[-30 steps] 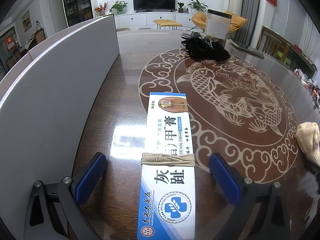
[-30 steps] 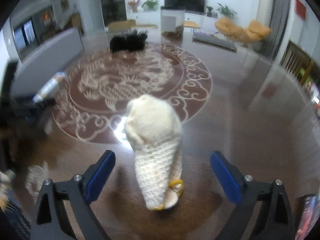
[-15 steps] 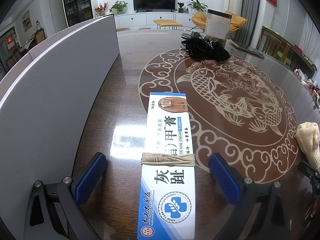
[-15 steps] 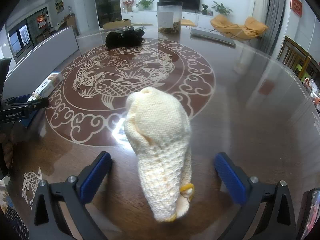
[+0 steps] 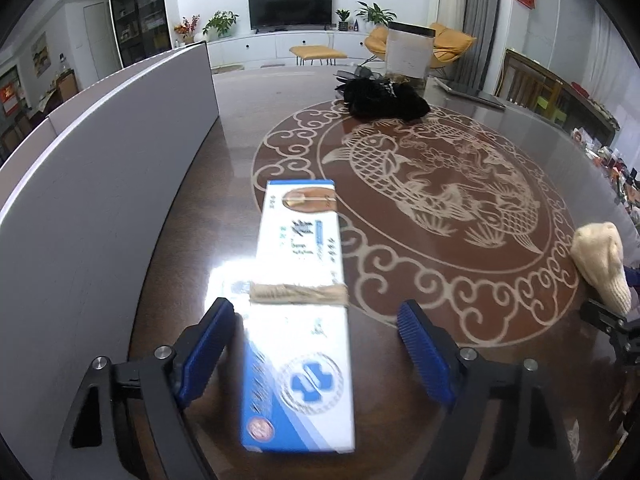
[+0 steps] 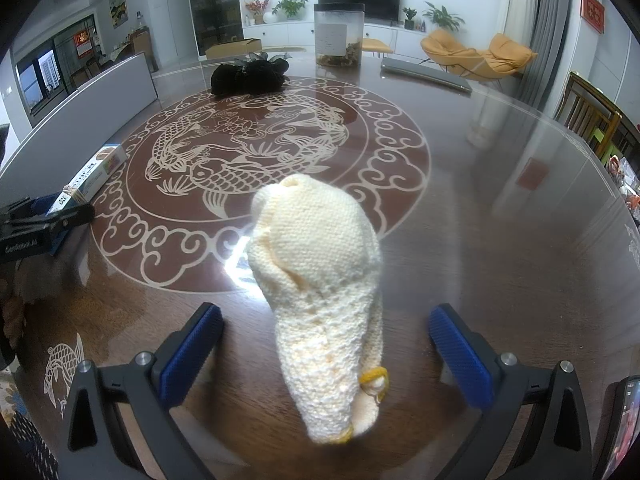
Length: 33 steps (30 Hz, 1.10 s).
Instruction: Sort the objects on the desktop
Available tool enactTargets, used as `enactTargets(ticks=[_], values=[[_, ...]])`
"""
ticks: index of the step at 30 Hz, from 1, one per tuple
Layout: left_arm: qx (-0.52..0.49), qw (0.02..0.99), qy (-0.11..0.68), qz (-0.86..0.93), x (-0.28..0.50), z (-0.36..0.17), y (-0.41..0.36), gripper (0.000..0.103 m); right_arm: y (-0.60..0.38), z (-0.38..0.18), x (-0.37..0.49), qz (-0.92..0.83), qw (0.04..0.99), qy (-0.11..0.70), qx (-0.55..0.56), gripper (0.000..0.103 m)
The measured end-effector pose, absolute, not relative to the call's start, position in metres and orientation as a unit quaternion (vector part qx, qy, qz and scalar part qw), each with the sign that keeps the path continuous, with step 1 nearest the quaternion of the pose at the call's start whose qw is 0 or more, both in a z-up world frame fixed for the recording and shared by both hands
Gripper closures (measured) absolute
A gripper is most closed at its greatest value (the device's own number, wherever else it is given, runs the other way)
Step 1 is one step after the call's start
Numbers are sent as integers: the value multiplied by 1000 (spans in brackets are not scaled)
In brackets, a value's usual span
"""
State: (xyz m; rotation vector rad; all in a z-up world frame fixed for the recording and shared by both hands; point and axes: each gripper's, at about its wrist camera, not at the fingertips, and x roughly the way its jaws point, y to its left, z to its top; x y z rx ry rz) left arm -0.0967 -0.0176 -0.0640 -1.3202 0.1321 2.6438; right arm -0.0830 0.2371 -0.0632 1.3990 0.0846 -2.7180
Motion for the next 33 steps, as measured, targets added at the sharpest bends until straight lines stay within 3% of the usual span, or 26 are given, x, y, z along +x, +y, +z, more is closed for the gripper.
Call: enactTargets(ticks=[6, 10, 33], values=[[-443, 109, 59, 888, -84, -65, -2, 17, 237, -63, -83, -888, 42, 28, 457, 0], [-457, 91, 49, 883, -91, -68, -6, 0, 237, -63, -83, -888, 42, 28, 457, 0], [-457, 90, 50, 883, -91, -69, -7, 0, 237, -63, -83, -888, 42, 28, 457, 0]])
